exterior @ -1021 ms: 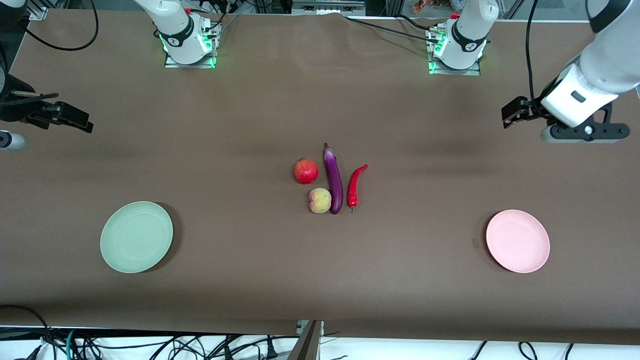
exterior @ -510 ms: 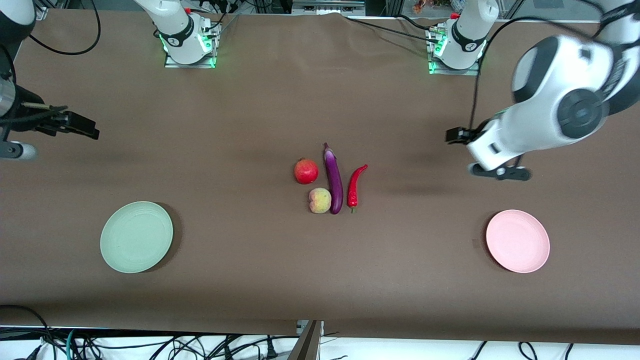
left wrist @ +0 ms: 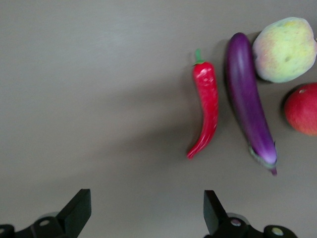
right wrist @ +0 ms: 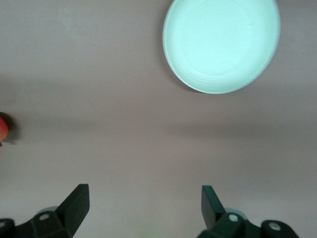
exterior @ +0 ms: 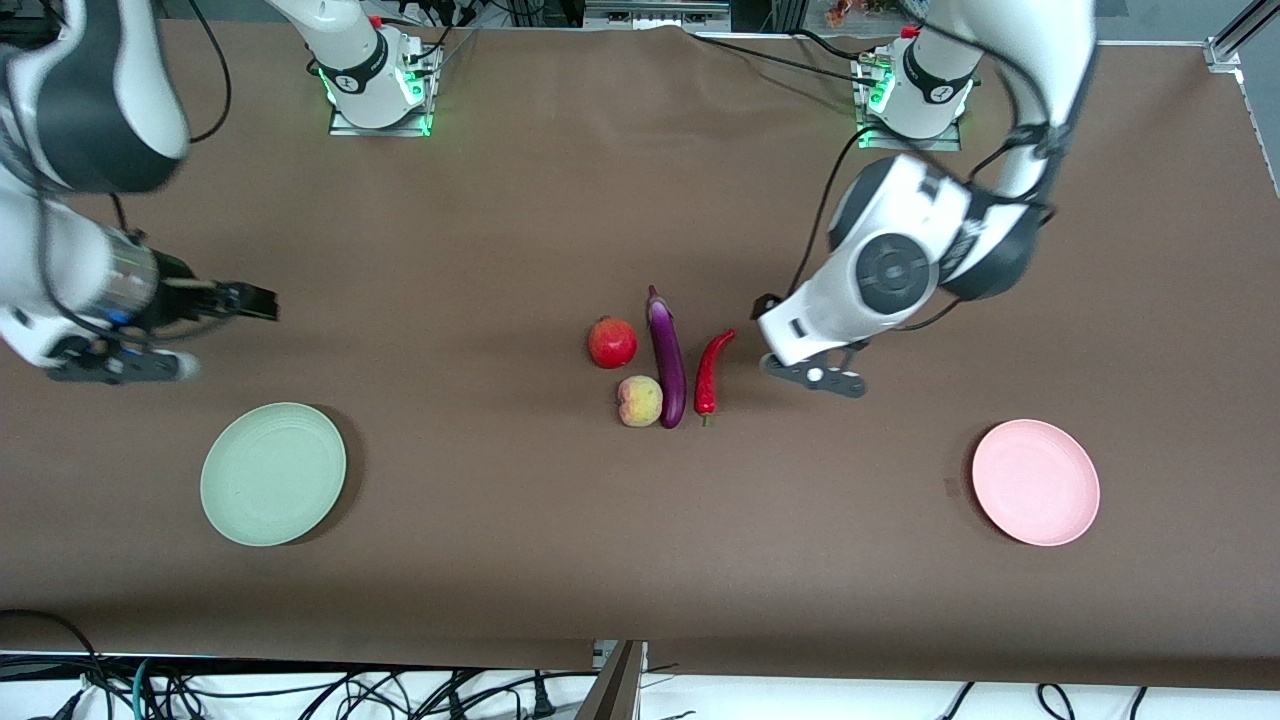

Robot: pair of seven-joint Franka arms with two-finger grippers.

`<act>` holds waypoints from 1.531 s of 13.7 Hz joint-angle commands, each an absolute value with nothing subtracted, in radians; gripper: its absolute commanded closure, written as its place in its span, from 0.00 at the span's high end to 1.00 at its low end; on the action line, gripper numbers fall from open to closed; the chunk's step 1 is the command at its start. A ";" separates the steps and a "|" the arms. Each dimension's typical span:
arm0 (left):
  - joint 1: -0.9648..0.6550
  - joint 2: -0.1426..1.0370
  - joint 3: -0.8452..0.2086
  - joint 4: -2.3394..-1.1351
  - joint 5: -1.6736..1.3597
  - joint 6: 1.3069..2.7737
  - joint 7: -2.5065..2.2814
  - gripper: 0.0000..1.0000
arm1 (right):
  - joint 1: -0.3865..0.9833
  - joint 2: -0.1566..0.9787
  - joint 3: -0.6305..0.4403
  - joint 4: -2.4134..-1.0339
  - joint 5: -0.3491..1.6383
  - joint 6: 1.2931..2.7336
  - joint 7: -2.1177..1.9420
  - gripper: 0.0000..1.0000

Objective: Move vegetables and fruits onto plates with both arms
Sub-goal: 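Move the left gripper to the chili while the right gripper nears the apple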

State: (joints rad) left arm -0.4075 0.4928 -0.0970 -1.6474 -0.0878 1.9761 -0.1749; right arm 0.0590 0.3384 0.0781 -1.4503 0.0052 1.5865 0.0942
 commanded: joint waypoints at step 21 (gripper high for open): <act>-0.523 0.542 -0.069 -1.879 -0.086 2.453 -0.192 0.00 | 0.480 0.722 0.077 -1.450 0.253 2.135 0.527 1.00</act>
State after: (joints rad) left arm -0.5468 0.6137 -0.0784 -1.8758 -0.0877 2.5404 -0.1884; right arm 0.4492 0.7110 0.0837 -1.4536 0.2312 2.0989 0.4787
